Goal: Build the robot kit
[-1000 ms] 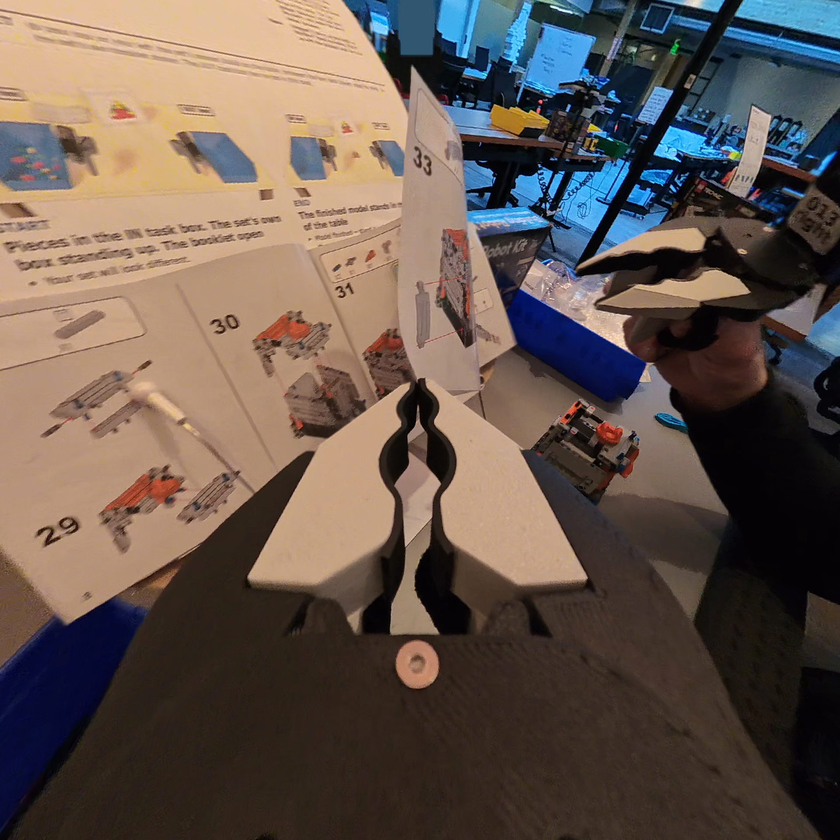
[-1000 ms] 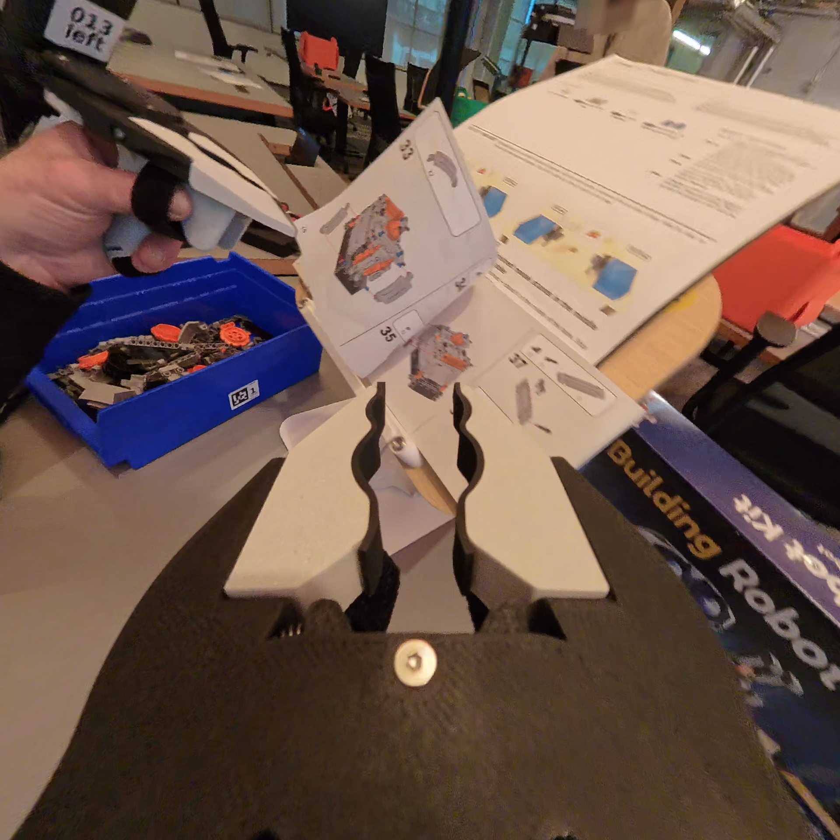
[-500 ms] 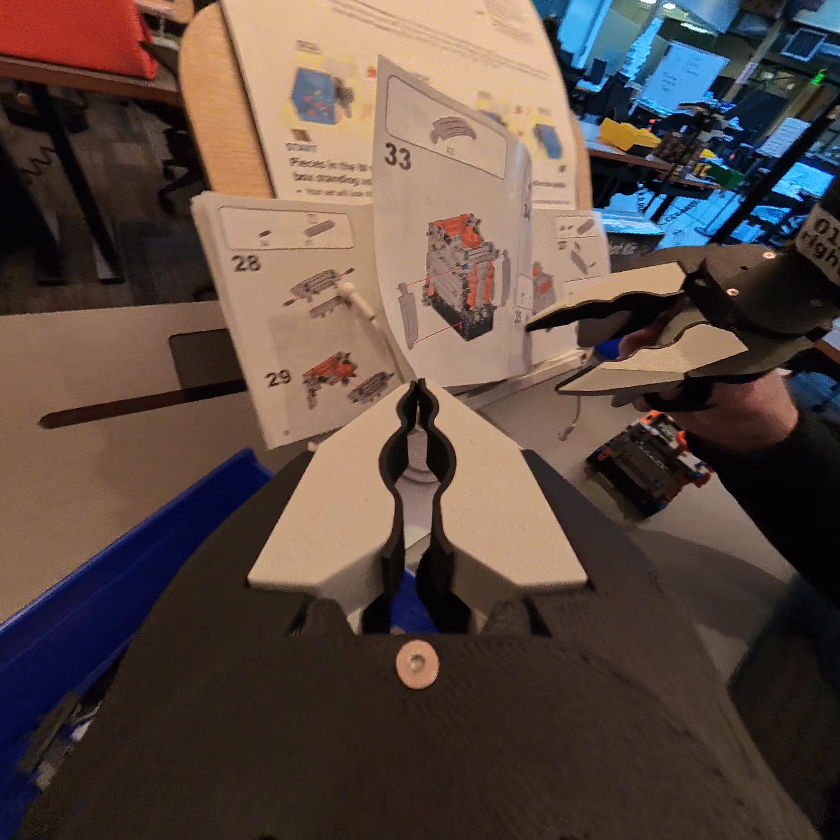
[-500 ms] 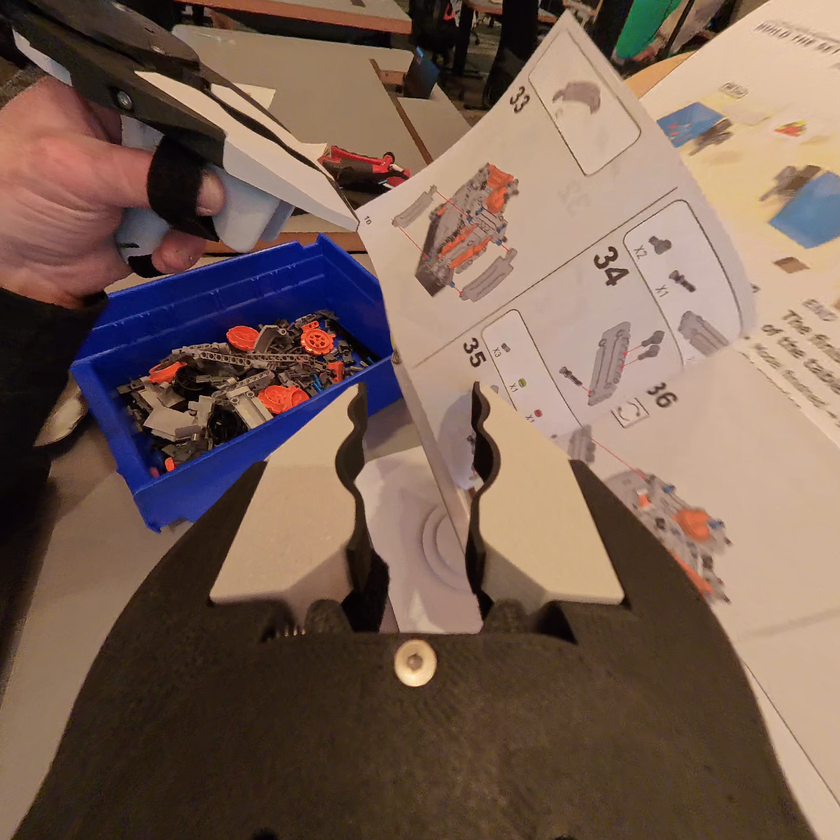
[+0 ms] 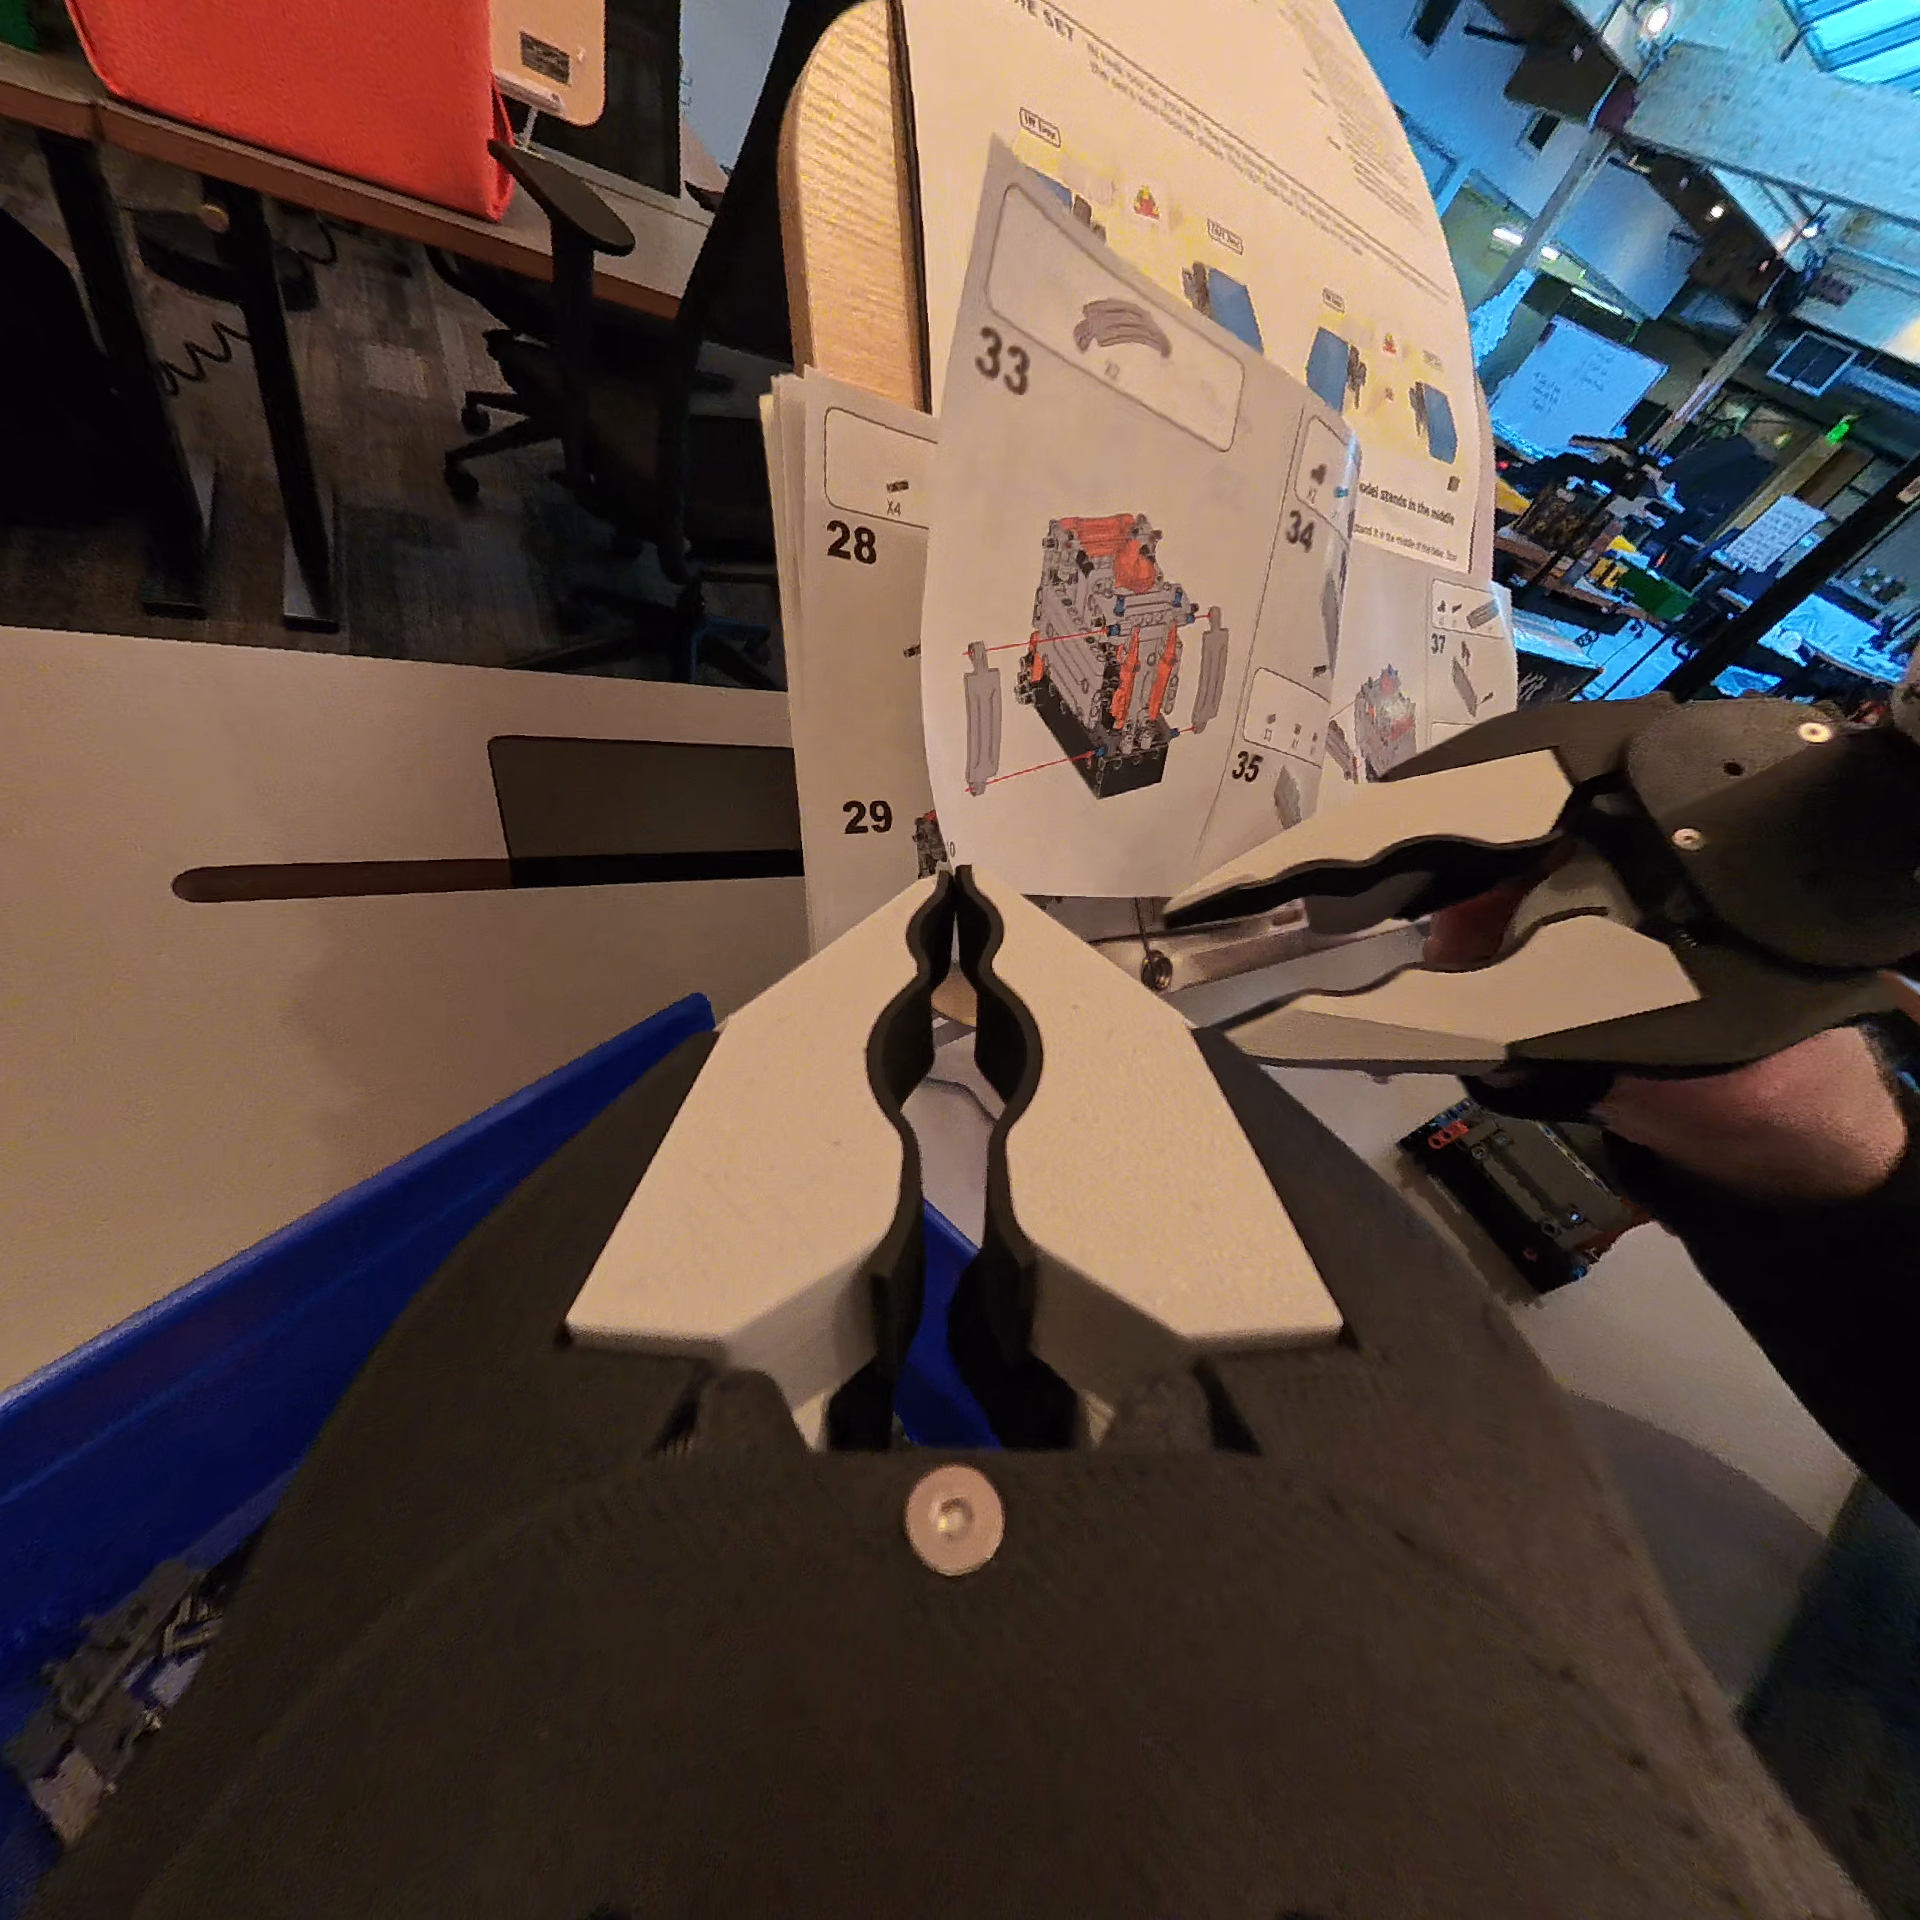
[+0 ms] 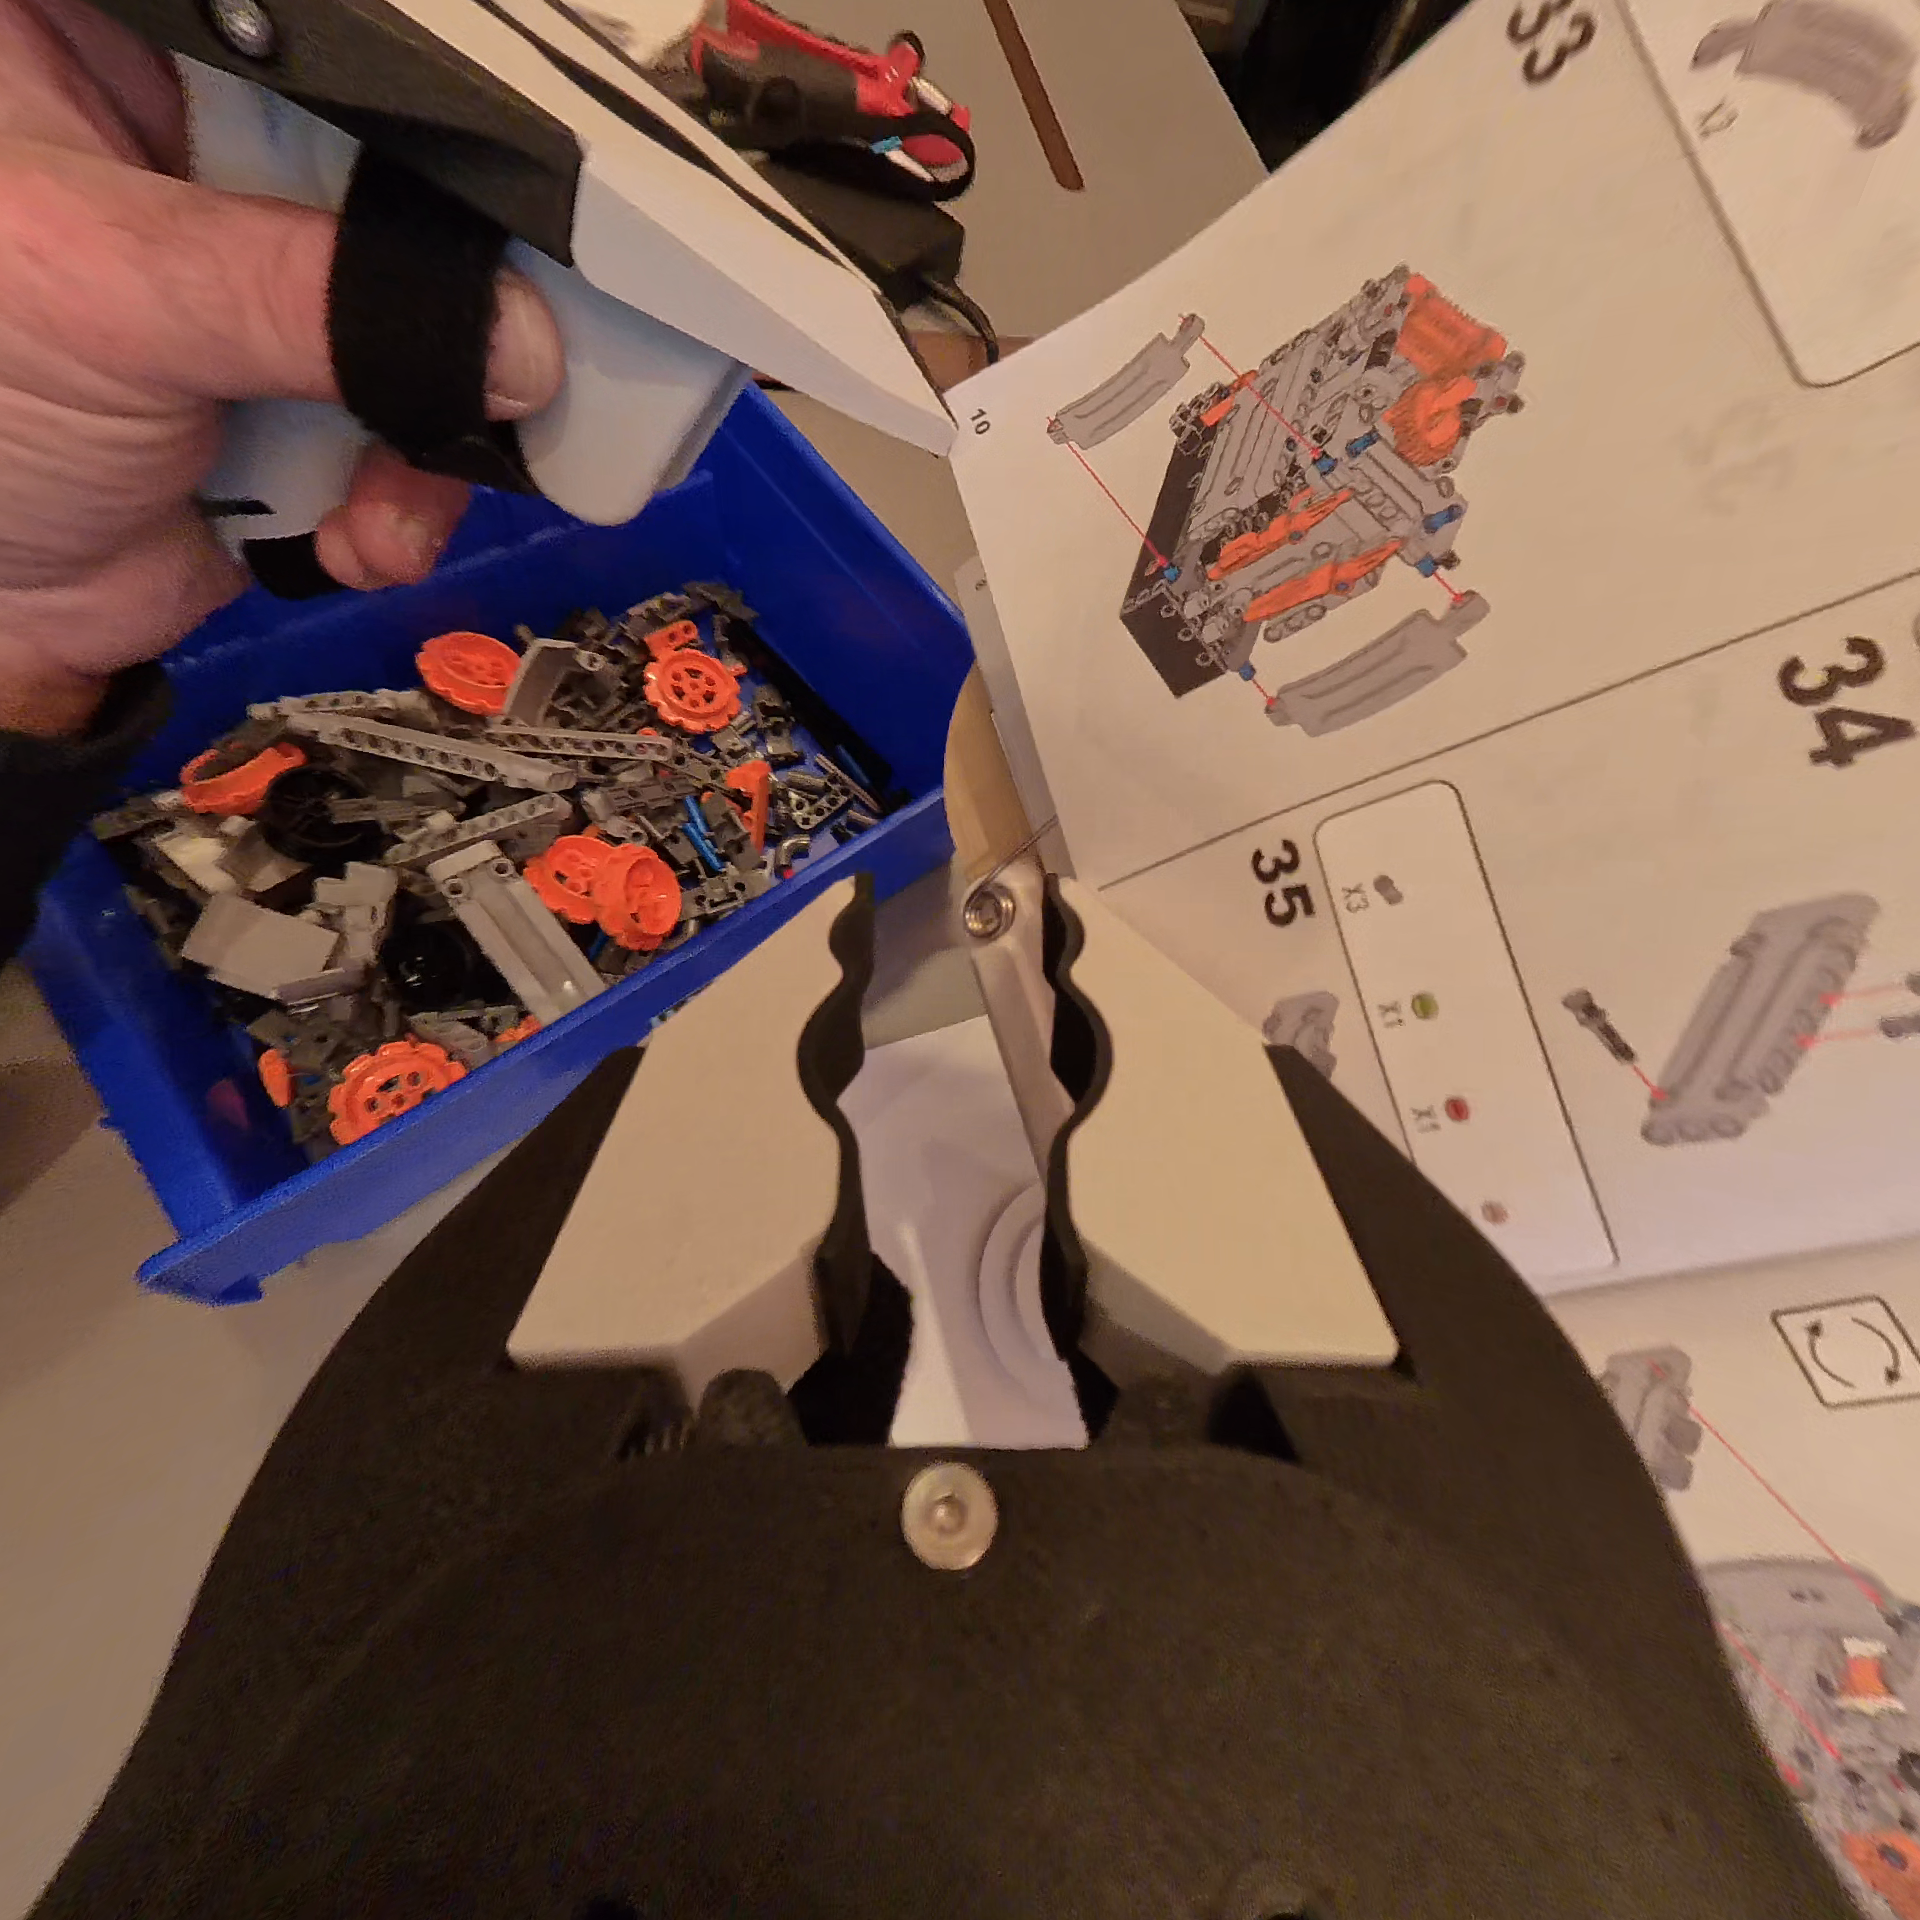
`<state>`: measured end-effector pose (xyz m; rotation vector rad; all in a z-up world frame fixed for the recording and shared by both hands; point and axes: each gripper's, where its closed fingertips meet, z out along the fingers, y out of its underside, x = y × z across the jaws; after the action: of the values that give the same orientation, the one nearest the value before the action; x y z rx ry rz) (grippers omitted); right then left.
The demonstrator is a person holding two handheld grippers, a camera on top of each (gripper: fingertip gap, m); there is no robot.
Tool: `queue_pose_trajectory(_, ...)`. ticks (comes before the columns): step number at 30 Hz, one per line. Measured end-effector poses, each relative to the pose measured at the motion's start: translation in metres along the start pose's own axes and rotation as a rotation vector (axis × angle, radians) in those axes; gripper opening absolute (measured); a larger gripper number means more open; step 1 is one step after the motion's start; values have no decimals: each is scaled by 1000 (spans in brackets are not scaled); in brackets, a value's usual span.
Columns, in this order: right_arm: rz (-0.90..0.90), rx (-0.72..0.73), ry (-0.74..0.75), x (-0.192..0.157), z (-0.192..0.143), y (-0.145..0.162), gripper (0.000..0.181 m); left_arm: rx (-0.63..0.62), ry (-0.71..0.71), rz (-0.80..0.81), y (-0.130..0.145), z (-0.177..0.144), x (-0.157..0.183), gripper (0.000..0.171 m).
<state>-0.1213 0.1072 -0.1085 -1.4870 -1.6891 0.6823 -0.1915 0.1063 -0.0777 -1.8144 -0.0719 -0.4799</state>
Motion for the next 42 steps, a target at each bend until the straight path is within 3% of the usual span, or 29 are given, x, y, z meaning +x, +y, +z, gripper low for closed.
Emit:
queue_pose_trajectory(6,-50,-31,52,7,14,-1,3,0,13,-24,4,6,-5,0)
queue_pose_trajectory(18,-499,-120,96,0,18,4,0,-24,-3,-57,16,17,-16,0)
queue_pose_trajectory(27,-324,-12,134,1,17,2,0,-41,17,-104,23,15,-22,0)
queue_pose_trajectory(42,-269,59,168,0,13,3,0,-18,79,-195,25,14,-26,0)
